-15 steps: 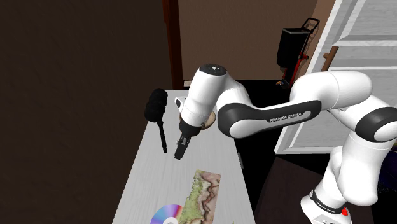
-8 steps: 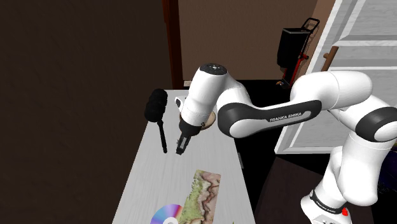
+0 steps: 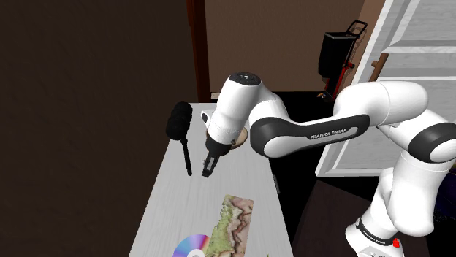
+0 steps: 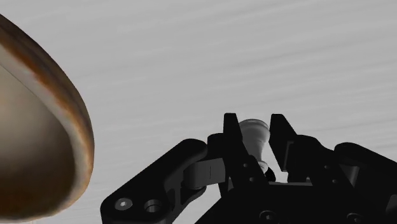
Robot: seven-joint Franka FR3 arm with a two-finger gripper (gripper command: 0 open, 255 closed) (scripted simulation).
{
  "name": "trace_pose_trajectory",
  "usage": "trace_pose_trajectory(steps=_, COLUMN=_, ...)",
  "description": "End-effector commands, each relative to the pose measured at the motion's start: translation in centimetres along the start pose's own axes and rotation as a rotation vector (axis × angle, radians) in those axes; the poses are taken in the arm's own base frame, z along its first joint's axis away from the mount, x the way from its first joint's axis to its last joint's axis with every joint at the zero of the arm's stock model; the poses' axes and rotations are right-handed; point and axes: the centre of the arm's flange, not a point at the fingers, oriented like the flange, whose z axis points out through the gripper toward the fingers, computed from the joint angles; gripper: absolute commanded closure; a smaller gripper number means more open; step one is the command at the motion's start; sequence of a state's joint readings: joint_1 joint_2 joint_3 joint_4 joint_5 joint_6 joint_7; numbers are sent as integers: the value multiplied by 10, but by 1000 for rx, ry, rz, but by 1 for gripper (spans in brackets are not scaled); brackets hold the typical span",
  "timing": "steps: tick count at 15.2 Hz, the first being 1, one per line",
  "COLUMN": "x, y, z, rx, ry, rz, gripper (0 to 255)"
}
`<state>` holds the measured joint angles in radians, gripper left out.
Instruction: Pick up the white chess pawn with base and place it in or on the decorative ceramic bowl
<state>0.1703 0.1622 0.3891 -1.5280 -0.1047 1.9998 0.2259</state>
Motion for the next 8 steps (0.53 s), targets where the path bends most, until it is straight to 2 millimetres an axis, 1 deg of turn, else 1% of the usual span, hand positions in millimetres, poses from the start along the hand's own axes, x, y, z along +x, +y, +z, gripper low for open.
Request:
trace_pose_trajectory(steps=1, x=2, y=0, z=-6, rx=0, ry=-2, rz=0, gripper=255)
trace_pose_trajectory(steps=8, x=14, y=-1, z=-41, rx=0, ry=-2, rz=0, gripper=255)
